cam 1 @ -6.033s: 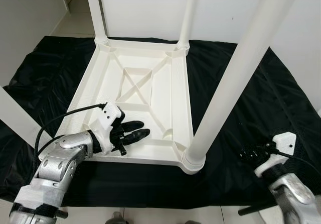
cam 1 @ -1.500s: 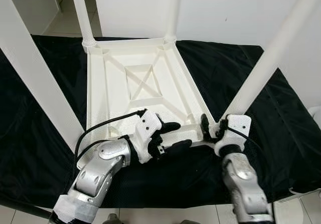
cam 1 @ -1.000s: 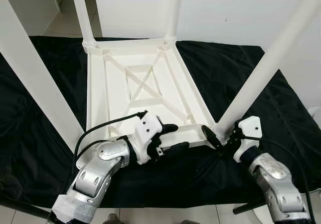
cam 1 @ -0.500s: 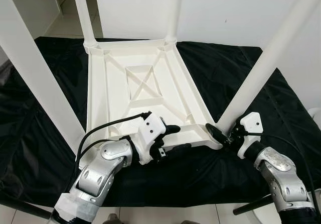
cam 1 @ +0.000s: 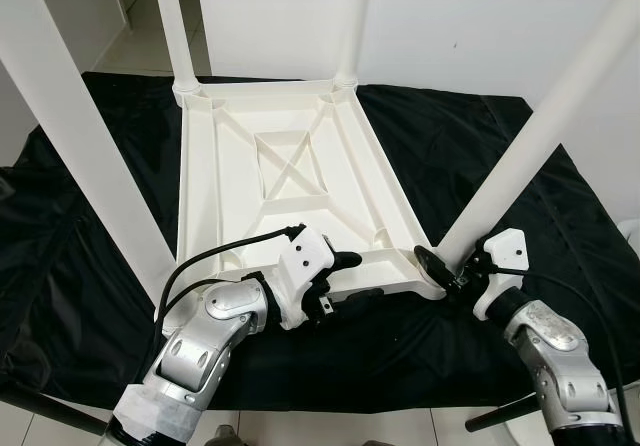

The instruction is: Building children table

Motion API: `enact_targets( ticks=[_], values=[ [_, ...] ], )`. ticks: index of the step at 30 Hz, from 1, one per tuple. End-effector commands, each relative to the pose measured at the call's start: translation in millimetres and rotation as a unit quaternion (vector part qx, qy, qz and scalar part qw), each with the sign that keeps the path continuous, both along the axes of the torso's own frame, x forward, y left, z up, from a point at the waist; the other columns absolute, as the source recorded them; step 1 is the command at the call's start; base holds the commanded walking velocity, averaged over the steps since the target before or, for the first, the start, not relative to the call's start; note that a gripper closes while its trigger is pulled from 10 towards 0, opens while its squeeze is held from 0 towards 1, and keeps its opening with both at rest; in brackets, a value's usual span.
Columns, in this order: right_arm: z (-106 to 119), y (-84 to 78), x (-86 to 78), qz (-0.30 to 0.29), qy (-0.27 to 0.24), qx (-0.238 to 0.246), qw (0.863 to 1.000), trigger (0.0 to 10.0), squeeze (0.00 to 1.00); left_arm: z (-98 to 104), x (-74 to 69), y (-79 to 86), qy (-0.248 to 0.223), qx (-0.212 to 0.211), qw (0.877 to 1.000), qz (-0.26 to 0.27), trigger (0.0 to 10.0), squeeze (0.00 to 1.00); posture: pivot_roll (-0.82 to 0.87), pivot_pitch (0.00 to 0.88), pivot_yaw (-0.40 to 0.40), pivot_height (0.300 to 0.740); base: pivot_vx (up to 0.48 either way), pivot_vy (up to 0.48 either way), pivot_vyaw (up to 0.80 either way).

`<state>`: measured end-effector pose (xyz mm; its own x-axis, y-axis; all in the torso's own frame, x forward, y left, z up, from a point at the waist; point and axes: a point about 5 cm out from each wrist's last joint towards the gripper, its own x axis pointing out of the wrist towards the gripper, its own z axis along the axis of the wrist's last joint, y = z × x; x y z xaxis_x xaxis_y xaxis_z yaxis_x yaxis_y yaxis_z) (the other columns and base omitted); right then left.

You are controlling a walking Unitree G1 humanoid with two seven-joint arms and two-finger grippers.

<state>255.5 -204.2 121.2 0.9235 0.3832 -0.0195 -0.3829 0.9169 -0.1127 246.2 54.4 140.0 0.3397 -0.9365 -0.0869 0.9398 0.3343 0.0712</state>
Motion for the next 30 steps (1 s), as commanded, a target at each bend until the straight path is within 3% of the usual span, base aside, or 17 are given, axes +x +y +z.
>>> enact_targets(
  ticks=[1, 5, 7, 8, 9, 11, 18, 25, 26, 27, 30],
  values=[
    [-4.3, -1.5, -2.8, -0.065, 0.007, -0.001, 0.998, 10.0, 0.00, -5.0, 3.2, 0.9, -0.002, 0.012, 0.999, 0.035, 10.0, 0.00, 0.02, 0.008, -0.055, 0.740, 0.000, 0.000, 0.00],
    [-4.3, 7.4, -5.5, -0.097, 0.001, 0.011, 0.995, 10.0, 0.00, -6.4, 4.9, 1.9, -0.006, 0.017, 0.999, 0.043, 10.0, 0.00, 0.02, 0.009, -0.055, 0.740, 0.000, 0.000, 0.00],
    [-5.5, 22.5, -9.1, -0.179, 0.003, 0.051, 0.982, 10.0, 0.00, -7.8, 9.2, 3.9, -0.008, 0.025, 0.998, 0.058, 10.0, 0.00, 0.02, 0.008, -0.053, 0.740, 0.000, 0.000, 0.00],
    [-5.5, 22.5, -9.1, -0.179, 0.003, 0.051, 0.982, 10.0, 0.00, -7.8, 9.2, 3.9, -0.008, 0.025, 0.998, 0.058, 10.0, 0.00, 0.02, 0.008, -0.053, 0.740, 0.000, 0.000, 0.00],
    [-5.9, 31.2, -10.0, -0.226, 0.002, 0.062, 0.972, 10.0, 0.00, -7.4, 11.3, 4.0, -0.009, 0.025, 0.998, 0.062, 10.0, 0.00, 0.02, 0.006, -0.050, 0.740, 0.000, 0.000, 0.00],
    [-6.1, 38.6, -9.9, -0.256, 0.001, 0.060, 0.965, 10.0, 0.00, -6.9, 13.0, 4.0, -0.010, 0.025, 0.997, 0.066, 10.0, 0.00, 0.02, 0.005, -0.050, 0.740, 0.000, 0.000, 0.00],
    [-6.5, 50.5, -9.1, -0.302, 0.008, 0.082, 0.950, 10.0, 0.00, -6.9, 14.0, 4.6, -0.012, 0.027, 0.997, 0.069, 10.0, 0.00, 0.02, 0.001, -0.050, 0.740, 0.000, 0.000, 0.00],
    [-4.5, 57.1, -10.3, -0.302, 0.013, 0.089, 0.949, 10.0, 0.00, -7.8, 15.2, 4.6, -0.015, 0.029, 0.997, 0.072, 10.0, 0.00, 0.02, 0.000, -0.050, 0.740, 0.000, 0.000, 0.00],
    [-4.2, 55.7, -10.7, -0.299, 0.011, 0.086, 0.950, 10.0, 0.27, -7.8, 15.5, 4.6, -0.016, 0.030, 0.997, 0.073, 10.0, 0.00, 0.02, 0.000, -0.053, 0.740, 0.000, 0.000, 0.00],
    [-3.4, 53.4, -11.4, -0.297, 0.010, 0.091, 0.951, 10.0, 1.00, -7.5, 15.8, 4.6, -0.017, 0.030, 0.997, 0.074, 10.0, 0.00, 0.02, 0.000, -0.054, 0.740, 0.000, 0.000, 0.00],
    [0.0, 44.9, -13.9, -0.281, -0.004, 0.094, 0.955, 10.0, 1.00, -7.1, 16.2, 4.9, -0.016, 0.028, 0.997, 0.075, 10.0, 0.00, 0.02, 0.000, -0.056, 0.740, 0.000, 0.000, 0.00]
  ],
)
